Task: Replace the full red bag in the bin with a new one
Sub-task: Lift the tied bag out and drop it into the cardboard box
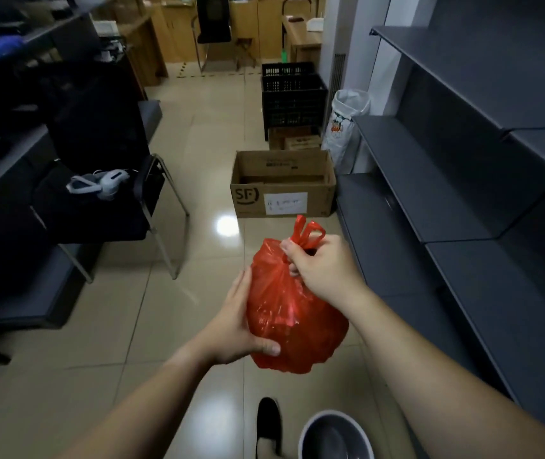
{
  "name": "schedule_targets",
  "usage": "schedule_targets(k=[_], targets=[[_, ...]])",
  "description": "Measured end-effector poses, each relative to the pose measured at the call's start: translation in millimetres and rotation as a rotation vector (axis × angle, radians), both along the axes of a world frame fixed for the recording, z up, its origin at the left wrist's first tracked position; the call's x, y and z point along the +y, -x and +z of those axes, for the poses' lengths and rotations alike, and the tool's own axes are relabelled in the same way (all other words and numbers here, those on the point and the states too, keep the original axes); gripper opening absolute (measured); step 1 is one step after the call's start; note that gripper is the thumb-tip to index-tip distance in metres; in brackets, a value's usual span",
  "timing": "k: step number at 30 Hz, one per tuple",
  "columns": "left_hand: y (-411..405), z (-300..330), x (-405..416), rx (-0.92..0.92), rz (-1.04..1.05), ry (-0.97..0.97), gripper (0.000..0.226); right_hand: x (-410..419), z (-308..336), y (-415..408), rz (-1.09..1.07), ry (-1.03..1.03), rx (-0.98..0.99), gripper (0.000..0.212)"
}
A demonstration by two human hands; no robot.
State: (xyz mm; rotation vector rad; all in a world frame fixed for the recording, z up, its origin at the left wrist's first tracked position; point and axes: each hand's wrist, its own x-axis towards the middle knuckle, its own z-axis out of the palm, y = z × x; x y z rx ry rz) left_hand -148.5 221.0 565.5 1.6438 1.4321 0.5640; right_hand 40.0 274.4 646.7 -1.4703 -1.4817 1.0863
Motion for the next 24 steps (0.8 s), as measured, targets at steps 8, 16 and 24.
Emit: schedule_targets(k=[8, 16, 24], targets=[[45, 33, 150, 0.043, -0.019, 0.015, 0.14, 142, 24, 37, 0.029, 0.006, -0.048, 0.032], [87, 50, 294, -0.015, -0.042, 0.057, 0.137, 277, 48, 75, 0.006, -0.015, -0.067, 0.03], [129, 42, 465, -0.037, -0.185, 0.092, 0.134, 422, 49, 105, -0.061, -0.01, -0.098, 0.028]])
